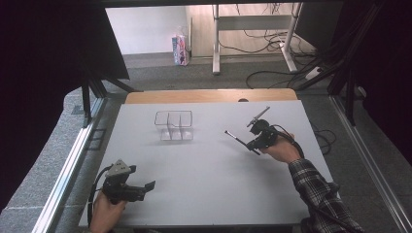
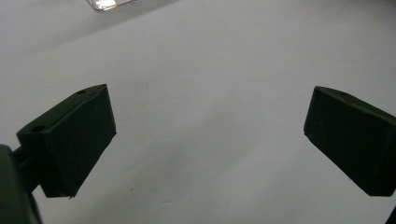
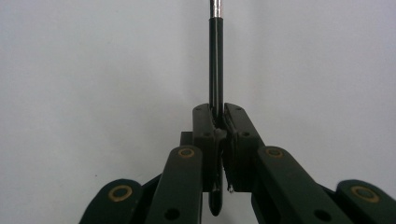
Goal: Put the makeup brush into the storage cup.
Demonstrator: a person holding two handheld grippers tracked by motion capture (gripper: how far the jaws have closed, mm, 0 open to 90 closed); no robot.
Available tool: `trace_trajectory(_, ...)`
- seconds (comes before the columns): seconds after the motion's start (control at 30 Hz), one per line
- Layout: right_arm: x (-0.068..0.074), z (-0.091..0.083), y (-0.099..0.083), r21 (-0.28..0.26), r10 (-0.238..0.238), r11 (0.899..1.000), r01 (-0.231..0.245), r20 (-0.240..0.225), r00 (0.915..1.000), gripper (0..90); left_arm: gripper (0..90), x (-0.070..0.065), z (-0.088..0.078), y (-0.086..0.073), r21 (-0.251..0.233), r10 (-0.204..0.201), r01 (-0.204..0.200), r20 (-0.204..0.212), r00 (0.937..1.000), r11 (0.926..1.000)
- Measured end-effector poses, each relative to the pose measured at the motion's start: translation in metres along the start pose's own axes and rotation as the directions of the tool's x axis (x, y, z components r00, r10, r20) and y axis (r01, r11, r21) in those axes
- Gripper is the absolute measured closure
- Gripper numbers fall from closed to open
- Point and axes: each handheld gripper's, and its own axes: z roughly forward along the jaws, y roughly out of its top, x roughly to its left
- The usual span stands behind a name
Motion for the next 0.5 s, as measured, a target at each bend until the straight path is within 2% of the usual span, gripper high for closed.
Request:
trace_trajectory(0.1, 0.002, -0.003, -0.007, -0.050, 0.009, 0.999, -0.010, -0.015, 0.9999, 83.8, 1.5, 0.000, 0.000, 0.001, -0.003, -0.034, 0.034, 0.025, 0.9991, 0.9994)
trace_trajectory(0.2, 0.005, -0.005, -0.012, -0.075, 0.004, 0.997, -0.004, -0.008, 1.0000, 83.8, 1.3, 0.000, -0.001, 0.001, -0.017, -0.051, 0.052, 0.043, 0.9978, 0.9985)
trace_trajectory(0.3, 0.007, -0.006, -0.015, -0.090, 0.001, 0.996, -0.002, -0.004, 1.0000, 83.8, 1.0, 0.001, -0.002, 0.001, -0.021, -0.052, 0.053, 0.043, 0.9977, 0.9983)
trace_trajectory(0.37, 0.008, -0.008, -0.019, -0.125, -0.001, 0.992, 0.001, 0.002, 1.0000, 83.8, 1.0, 0.001, -0.002, 0.001, -0.026, -0.052, 0.053, 0.044, 0.9976, 0.9982)
trace_trajectory(0.5, 0.010, -0.010, -0.024, -0.148, -0.006, 0.989, 0.009, 0.017, 0.9998, 83.8, 1.1, 0.001, -0.002, 0.001, -0.009, -0.038, 0.038, 0.030, 0.9988, 0.9992)
